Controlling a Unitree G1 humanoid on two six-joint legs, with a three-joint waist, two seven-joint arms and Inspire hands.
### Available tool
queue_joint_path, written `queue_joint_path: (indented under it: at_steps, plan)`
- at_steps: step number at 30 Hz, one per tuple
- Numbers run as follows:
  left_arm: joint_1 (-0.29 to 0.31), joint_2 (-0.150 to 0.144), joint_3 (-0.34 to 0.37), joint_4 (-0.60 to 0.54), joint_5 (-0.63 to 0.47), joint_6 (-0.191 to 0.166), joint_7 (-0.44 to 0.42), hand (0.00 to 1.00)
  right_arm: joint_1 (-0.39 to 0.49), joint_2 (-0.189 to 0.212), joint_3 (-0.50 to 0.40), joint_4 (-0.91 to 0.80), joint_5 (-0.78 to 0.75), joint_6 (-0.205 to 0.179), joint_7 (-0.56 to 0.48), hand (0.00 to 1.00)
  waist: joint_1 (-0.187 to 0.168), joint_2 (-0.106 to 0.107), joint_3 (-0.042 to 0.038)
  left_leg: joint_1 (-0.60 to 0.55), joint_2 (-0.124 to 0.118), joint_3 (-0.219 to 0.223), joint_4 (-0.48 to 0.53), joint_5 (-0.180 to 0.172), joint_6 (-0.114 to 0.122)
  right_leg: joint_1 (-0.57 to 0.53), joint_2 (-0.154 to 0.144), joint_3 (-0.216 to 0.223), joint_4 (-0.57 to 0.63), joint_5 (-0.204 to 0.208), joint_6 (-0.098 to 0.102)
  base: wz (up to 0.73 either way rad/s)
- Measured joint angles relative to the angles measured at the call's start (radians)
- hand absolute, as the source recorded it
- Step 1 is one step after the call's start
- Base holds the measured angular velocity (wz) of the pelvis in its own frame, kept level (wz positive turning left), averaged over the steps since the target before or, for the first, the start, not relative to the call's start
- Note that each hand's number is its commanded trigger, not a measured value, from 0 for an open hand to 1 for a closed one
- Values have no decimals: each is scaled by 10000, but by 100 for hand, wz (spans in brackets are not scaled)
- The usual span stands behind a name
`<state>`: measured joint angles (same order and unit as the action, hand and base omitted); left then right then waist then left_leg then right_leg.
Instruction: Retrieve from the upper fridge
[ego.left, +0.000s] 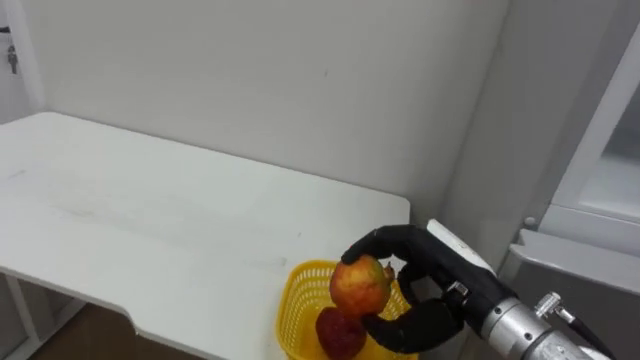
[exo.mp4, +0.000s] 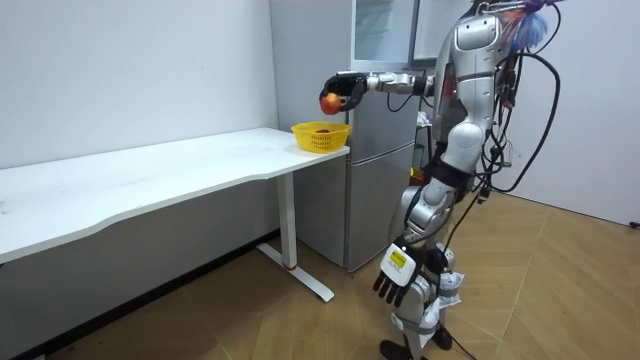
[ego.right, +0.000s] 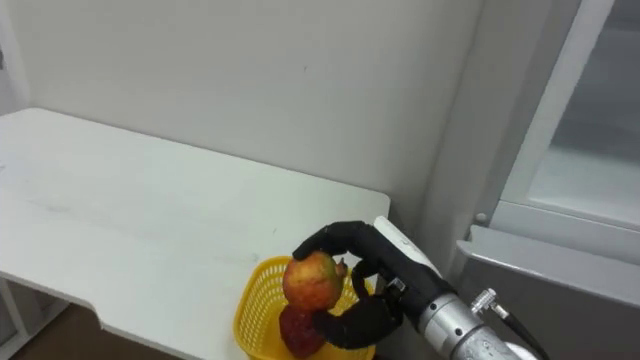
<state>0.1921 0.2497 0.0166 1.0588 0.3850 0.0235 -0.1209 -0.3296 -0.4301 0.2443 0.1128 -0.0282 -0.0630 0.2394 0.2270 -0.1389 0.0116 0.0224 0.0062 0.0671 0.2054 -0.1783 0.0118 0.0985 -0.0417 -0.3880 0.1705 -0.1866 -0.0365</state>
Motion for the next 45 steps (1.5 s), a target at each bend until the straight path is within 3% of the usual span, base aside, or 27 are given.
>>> queue_joint_path:
  at_steps: [7, 9, 12, 25, 26, 27, 28, 29, 30, 35, 39, 41, 45]
  plan:
    - [-81, 104, -26, -6, -7, -2, -160, 0, -440, 44, 179, 58, -1000, 1, -97, 100, 10, -77, 85, 6, -4, -4, -60, 0, 0, -4, 0, 7, 6, -15, 7, 0]
    - [-83, 164, -35, -21, -2, 0, -190, 0, -462, 114, 271, 58, -1096, 3, -105, 100, 24, -217, 98, -7, -11, -4, -22, 0, 0, -12, 0, 13, -4, -22, 13, 0]
    - [-104, 160, -87, -22, -1, 0, -226, 0, -551, 244, 503, 142, -1400, 8, -116, 100, 15, -300, 78, -44, -22, -2, 0, -12, 19, -40, -9, 17, -4, -19, 18, 0]
    - [-228, 160, -214, -80, -6, 5, -254, 0, -633, 428, 914, 732, -1430, 209, -84, 100, 66, -122, 132, -332, -18, -174, 268, -114, 47, -142, 1, -118, 15, 2, 39, 3]
    - [-226, 160, -214, -80, -6, 11, -254, 0, -633, 429, 914, 732, -1429, 209, -82, 95, 66, -110, 128, -333, -18, -181, 268, -115, 46, -141, 1, -123, 17, 3, 39, 0]
    - [-228, 159, -214, -80, -6, 11, -254, 0, -633, 429, 914, 732, -1429, 209, -74, 73, 67, -99, 122, -333, -18, -187, 268, -115, 46, -139, 1, -127, 22, 3, 40, 0]
    - [-229, 159, -214, -80, -6, 11, -255, 0, -633, 429, 914, 731, -1427, 209, -73, 24, 56, -97, 120, -332, -17, -189, 273, -115, 46, -135, 1, -134, 25, 4, 40, 0]
    - [-227, 159, -214, -80, -6, 14, -257, 0, -633, 429, 915, 731, -1426, 209, -73, 24, 58, -89, 115, -333, -17, -199, 285, -116, 45, -129, -1, -142, 34, 4, 42, 0]
    - [-231, 159, -215, -80, -1, 19, -257, 0, -633, 430, 914, 731, -1424, 209, -73, 0, 72, -88, 111, -334, -17, -207, 279, -116, 46, -130, -1, -131, 44, 5, 43, 0]
    - [-250, 156, -216, -99, 4, 76, -275, 0, -633, 429, 918, 731, -1426, 210, -73, 0, 76, -76, 96, -354, -14, -262, 304, -127, 49, -148, -3, -91, 145, 5, 43, 1]
    - [-240, 155, -214, -99, 10, 177, -283, 0, -631, 430, 918, 732, -1429, 211, -73, 0, 98, -60, -29, -345, -18, -268, 336, -126, 52, -132, -4, -11, 166, 5, 42, 0]
    - [-243, 155, -210, -100, 13, 197, -283, 0, -631, 430, 918, 732, -1429, 211, -73, 0, 139, -57, -53, -311, -17, -268, 346, -126, 52, -94, -4, -5, 176, 6, 41, 0]
    - [-244, 144, -210, -100, 27, 198, -284, 0, -629, 429, 918, 732, -1429, 211, -73, 0, 184, -58, -55, -321, -17, -278, 408, -125, 54, -76, -6, 7, 189, 11, 33, 0]
